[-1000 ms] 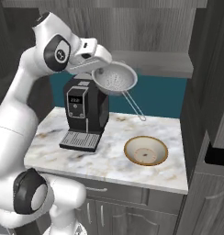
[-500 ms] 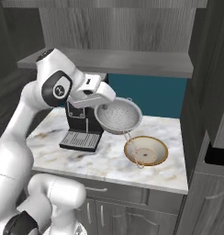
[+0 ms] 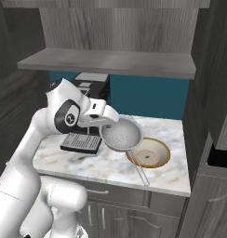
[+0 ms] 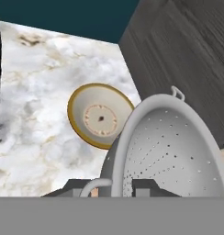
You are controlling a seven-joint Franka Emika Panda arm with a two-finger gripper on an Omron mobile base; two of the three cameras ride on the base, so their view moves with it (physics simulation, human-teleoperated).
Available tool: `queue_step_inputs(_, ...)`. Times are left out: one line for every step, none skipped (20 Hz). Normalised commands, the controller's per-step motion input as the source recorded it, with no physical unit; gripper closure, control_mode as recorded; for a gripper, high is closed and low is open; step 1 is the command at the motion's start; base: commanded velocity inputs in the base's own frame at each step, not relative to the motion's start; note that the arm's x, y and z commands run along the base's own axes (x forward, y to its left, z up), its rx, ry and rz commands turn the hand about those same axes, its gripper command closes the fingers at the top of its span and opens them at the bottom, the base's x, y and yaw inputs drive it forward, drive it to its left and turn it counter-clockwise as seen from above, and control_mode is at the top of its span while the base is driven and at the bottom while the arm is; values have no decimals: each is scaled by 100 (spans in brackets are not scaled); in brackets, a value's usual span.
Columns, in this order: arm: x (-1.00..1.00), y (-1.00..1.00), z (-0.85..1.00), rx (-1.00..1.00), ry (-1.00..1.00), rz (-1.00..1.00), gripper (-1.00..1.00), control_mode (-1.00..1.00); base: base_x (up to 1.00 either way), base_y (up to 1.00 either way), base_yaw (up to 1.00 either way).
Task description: Open the cabinet and setup a tea strainer by placing it in the bowl upright.
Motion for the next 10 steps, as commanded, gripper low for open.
queue_step_inputs(25, 0, -74, -1, 3, 0, 100, -100, 0, 0, 0)
queue_step_inputs(24, 0, -74, 0, 2, 0, 100, -100, 0, 0, 0)
queue_step_inputs(18, -4, -69, 0, 0, 0, 100, -100, 0, 0, 0)
queue_step_inputs(20, -9, -64, 0, 0, 0, 100, -100, 0, 0, 0)
queue_step_inputs(34, -16, -58, 0, 0, 0, 100, -100, 0, 0, 0)
queue_step_inputs(34, -14, -53, 0, 0, 0, 100, -100, 0, 0, 0)
queue_step_inputs(34, -14, -47, 0, 0, 0, 100, -100, 0, 0, 0)
queue_step_inputs(39, -22, -39, 0, 0, 0, 100, -100, 0, 0, 0)
queue_step_inputs(44, -26, -35, 0, 0, 0, 100, -100, 0, 0, 0)
queue_step_inputs(39, -24, -8, 0, 0, 0, 100, -100, 0, 0, 0)
